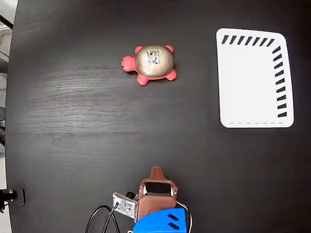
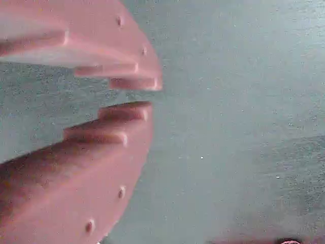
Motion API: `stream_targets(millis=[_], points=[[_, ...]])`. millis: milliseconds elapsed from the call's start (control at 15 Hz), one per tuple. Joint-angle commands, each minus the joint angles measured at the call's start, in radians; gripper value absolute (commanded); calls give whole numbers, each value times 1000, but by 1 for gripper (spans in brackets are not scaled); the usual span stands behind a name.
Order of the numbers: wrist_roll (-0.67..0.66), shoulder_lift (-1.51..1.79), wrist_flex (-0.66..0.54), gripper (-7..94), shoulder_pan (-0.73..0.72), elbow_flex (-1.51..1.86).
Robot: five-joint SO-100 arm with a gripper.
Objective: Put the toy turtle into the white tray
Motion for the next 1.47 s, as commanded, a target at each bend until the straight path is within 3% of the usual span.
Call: stream_targets(millis=[0,1267,1400], points=[[14,77,40,0,-12,-14],[14,75,40,0,-17,-14],[31,18,-25,0,2,-18]])
